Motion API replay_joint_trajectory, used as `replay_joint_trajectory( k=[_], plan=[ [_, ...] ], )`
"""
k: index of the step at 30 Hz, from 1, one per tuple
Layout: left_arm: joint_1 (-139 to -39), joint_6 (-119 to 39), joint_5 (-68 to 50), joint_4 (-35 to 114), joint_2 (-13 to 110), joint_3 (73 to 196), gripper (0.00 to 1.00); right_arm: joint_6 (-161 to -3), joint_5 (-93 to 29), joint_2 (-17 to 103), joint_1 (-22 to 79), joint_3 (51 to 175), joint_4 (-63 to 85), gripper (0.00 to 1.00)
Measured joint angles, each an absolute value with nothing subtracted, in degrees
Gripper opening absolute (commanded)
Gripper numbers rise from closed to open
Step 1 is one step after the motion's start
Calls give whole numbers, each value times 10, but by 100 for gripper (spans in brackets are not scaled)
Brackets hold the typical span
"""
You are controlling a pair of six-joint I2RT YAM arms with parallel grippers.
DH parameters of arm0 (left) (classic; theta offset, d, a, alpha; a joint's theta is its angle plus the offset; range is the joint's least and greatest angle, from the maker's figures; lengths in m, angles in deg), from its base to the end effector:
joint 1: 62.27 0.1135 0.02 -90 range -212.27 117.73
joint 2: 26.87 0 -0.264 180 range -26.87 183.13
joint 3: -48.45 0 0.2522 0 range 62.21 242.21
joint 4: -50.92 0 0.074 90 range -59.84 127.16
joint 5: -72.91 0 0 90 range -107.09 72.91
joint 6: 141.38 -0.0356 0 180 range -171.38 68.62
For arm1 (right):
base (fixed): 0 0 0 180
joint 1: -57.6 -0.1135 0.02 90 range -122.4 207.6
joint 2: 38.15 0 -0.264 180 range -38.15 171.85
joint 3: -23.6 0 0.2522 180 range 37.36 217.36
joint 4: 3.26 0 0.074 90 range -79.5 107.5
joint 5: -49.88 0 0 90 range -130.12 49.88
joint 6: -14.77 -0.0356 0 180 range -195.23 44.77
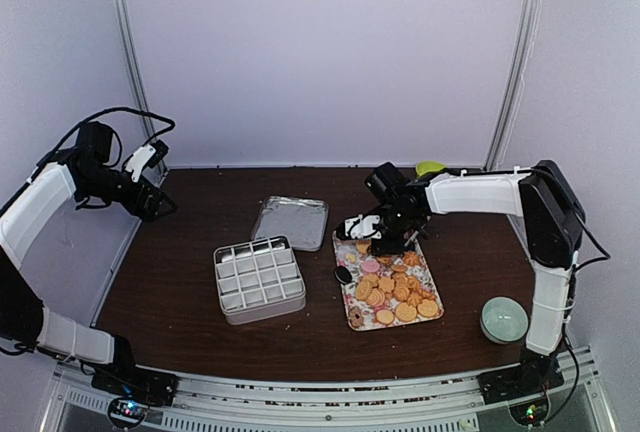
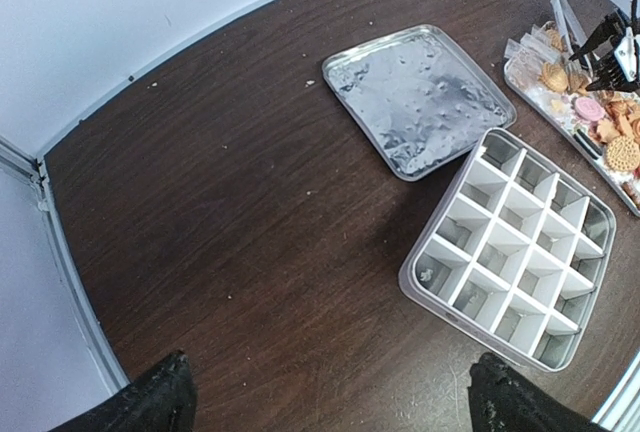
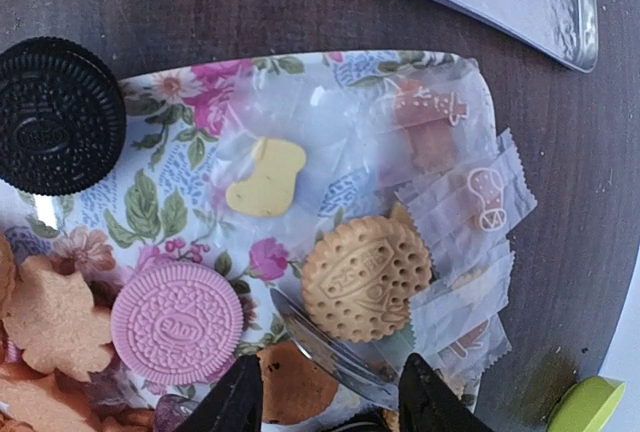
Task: Pack the cookies
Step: Pick up the clamp from the plate.
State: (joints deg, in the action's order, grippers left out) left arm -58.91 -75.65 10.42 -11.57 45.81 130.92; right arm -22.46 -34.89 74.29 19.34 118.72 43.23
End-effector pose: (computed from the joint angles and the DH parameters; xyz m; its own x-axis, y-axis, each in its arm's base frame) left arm 0.2544 -0.0015 0.3244 -0.6304 0.3282 -0.7035 0.5337 0.8413 -0.0859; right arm 0.3198 0.2563 0.1842 0.0898 -0.9389 -0.3322 -0.9532 0.0156 -0.3019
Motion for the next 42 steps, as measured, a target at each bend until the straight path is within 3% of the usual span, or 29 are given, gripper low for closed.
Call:
replay_joint_trajectory(
  k=[11, 23, 27, 42],
  plan=[
    [-589, -757, 108, -118, 458, 1310, 98, -210, -374, 754, 187, 1197, 431, 25],
    [-590, -757, 108, -122, 458, 1309, 98, -199, -392, 754, 181, 1197, 426, 15],
    [-590, -757, 108, -122, 458, 1309, 98, -197, -400, 754, 181, 1197, 421, 5],
    [-590, -757, 119, -124, 458, 1302, 98, -199, -430, 735, 180, 1182, 399, 0]
  ],
)
